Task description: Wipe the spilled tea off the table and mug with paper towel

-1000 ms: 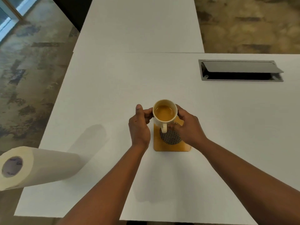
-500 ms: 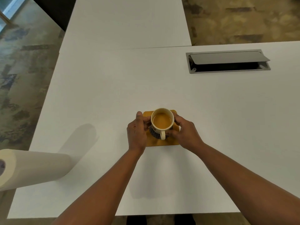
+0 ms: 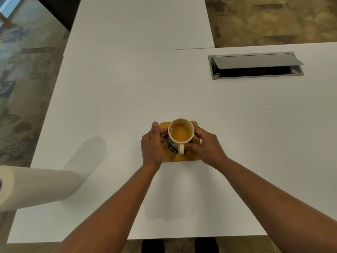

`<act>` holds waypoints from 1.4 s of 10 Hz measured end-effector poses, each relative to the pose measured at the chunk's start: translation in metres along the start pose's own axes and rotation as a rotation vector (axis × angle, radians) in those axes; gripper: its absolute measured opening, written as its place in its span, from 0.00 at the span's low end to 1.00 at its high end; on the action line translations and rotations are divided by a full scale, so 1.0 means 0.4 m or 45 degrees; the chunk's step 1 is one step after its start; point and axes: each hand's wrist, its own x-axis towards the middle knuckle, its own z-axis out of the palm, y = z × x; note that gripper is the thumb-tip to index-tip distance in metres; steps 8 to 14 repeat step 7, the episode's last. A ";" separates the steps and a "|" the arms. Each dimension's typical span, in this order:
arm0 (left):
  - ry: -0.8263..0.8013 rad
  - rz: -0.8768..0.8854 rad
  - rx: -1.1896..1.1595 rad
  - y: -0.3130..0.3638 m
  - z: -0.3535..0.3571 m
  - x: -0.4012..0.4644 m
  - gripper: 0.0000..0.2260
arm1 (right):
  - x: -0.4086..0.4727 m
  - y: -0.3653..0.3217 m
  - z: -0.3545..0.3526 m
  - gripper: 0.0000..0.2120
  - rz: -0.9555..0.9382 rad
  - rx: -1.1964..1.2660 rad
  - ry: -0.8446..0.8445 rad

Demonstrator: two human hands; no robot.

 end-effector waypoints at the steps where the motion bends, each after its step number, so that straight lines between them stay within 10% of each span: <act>1: -0.013 -0.006 0.017 0.001 -0.001 0.004 0.25 | 0.002 0.003 0.003 0.32 0.010 -0.012 -0.003; 5: -0.130 0.117 0.435 0.004 -0.012 0.022 0.22 | -0.023 -0.036 -0.009 0.34 0.049 -0.086 0.055; 7: -0.154 0.653 0.946 0.155 0.006 0.017 0.26 | -0.014 -0.188 -0.052 0.29 -0.152 -0.181 0.419; 14: -0.154 0.653 0.946 0.155 0.006 0.017 0.26 | -0.014 -0.188 -0.052 0.29 -0.152 -0.181 0.419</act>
